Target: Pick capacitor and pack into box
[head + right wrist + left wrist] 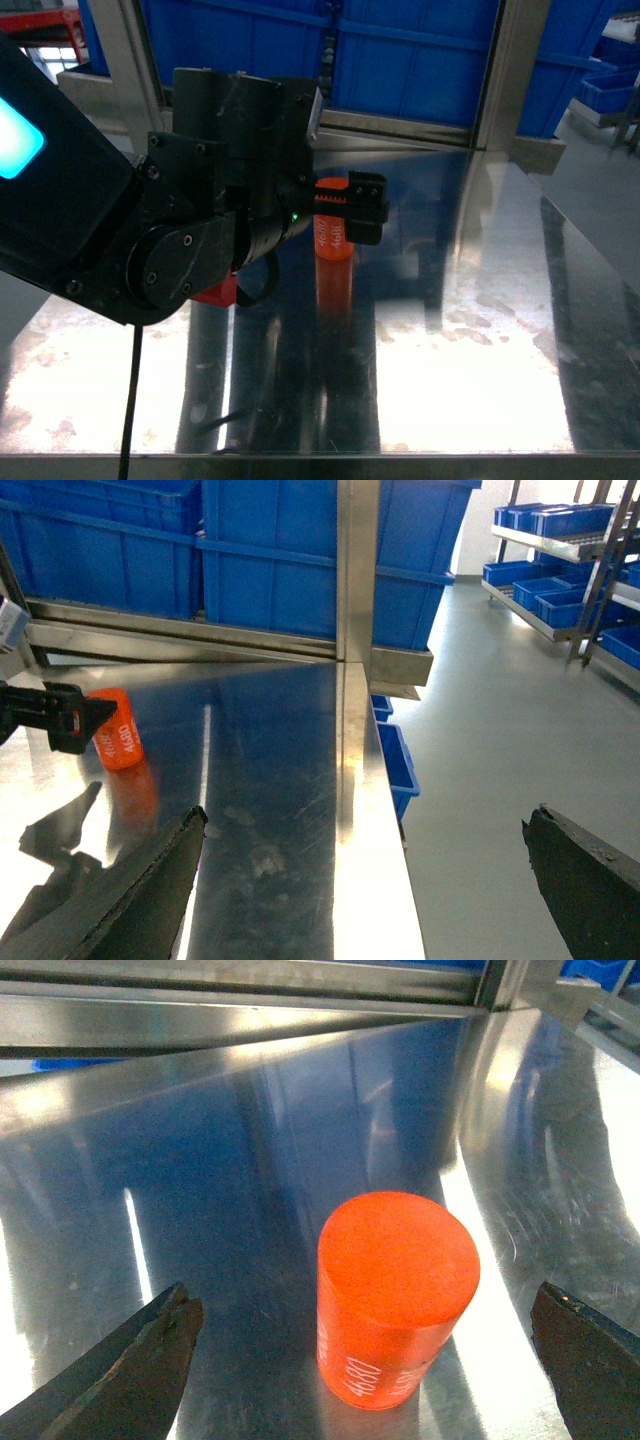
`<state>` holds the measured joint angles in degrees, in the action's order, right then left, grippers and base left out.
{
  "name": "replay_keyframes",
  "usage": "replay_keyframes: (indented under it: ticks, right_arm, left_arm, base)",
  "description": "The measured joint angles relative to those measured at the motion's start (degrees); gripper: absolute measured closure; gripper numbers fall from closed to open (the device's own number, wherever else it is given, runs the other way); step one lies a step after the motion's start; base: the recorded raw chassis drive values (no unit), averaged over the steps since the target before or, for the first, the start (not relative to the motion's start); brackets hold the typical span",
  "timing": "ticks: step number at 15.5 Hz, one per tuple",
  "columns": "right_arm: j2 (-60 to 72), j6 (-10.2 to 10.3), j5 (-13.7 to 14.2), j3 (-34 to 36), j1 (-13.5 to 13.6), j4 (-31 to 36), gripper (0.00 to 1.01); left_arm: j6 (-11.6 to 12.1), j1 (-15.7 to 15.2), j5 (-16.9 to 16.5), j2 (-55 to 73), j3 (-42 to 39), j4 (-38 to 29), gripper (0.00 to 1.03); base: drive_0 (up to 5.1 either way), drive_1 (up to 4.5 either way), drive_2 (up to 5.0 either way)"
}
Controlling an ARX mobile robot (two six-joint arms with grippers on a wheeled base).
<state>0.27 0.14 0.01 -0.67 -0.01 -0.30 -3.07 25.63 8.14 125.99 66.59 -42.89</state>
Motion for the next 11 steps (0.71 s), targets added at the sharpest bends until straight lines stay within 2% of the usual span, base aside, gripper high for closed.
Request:
replay_keyframes:
  ticks: [8, 9, 10, 11]
  right_arm:
    - [0.0, 0.0, 0.0, 0.0, 0.0, 0.0, 0.03]
    - [0.0, 0.0, 0.0, 0.0, 0.0, 0.0, 0.03]
    - [0.0, 0.0, 0.0, 0.0, 0.0, 0.0, 0.03]
    - [0.0, 0.0, 0.0, 0.0, 0.0, 0.0, 0.03]
  left_arm:
    - [0.1, 0.5, 0.4, 4.8, 5.3, 2.6, 0.05]
    - [0.1, 0.5, 0.7, 7.1, 7.7, 3.7, 0.05]
    - [-1.3, 0.5, -0.6, 11.1, 13.3, 7.0, 0.05]
    - [-2.9, 0.4, -0.7, 13.6, 16.7, 8.9, 0.27]
  base:
    - [0.0, 0.00, 0.0]
    - [0.0, 0.00, 0.0]
    - [0.0, 0.00, 0.0]
    - [0.0, 0.00, 0.0]
